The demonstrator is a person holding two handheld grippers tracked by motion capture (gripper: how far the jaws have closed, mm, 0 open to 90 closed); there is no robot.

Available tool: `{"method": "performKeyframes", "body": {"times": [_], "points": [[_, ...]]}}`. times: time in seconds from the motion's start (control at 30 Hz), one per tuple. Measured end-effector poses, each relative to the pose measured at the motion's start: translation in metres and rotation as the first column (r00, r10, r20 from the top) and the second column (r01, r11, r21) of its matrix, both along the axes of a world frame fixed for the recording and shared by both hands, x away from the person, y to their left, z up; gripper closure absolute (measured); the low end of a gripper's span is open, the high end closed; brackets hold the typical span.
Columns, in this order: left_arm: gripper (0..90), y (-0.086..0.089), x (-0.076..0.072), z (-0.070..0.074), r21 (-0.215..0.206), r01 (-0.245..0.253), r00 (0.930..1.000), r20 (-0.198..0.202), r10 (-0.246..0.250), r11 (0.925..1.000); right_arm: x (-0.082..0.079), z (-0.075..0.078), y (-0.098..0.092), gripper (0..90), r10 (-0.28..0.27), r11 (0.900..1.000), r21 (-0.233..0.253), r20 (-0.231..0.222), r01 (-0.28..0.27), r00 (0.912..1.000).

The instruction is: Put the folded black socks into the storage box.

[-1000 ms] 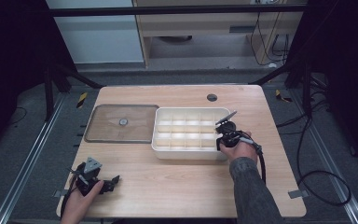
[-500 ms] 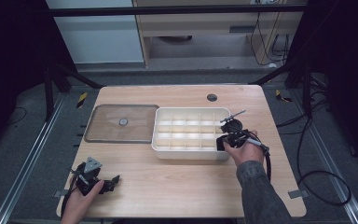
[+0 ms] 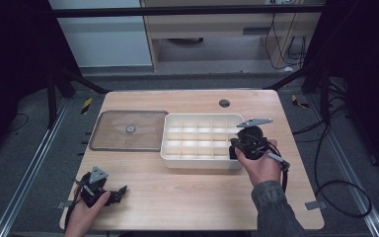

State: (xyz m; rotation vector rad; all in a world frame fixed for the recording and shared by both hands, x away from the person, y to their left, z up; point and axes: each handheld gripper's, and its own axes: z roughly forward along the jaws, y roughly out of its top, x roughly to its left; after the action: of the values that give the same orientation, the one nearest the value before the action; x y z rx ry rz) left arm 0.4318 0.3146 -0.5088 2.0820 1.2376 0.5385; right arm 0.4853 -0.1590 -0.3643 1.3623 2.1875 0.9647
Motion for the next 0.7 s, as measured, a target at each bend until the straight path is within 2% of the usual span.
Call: {"method": "performKeyframes", "body": {"times": [0.17, 0.5, 0.6, 0.7], "points": [[0.0, 0.000, -0.001, 0.000, 0.001, -0.001, 1.0000, 0.004, 0.001, 1.0000, -0.008, 0.008, 0.003, 90.0, 0.020, 1.000, 0.015, 0.022, -0.021, 0.9995], [0.0, 0.000, -0.001, 0.000, 0.000, 0.003, 1.0000, 0.004, -0.003, 1.0000, -0.012, 0.011, 0.006, 90.0, 0.037, 0.999, 0.035, 0.033, -0.038, 0.9987], [0.0, 0.000, -0.001, 0.000, -0.002, 0.003, 1.0000, 0.005, -0.003, 1.0000, -0.015, 0.013, 0.006, 82.0, 0.037, 0.998, 0.044, 0.046, -0.039, 0.9983], [0.0, 0.000, -0.001, 0.000, -0.002, 0.003, 1.0000, 0.004, -0.003, 1.0000, -0.018, 0.014, 0.007, 70.5, 0.027, 0.999, 0.043, 0.055, -0.030, 0.9981]]}}
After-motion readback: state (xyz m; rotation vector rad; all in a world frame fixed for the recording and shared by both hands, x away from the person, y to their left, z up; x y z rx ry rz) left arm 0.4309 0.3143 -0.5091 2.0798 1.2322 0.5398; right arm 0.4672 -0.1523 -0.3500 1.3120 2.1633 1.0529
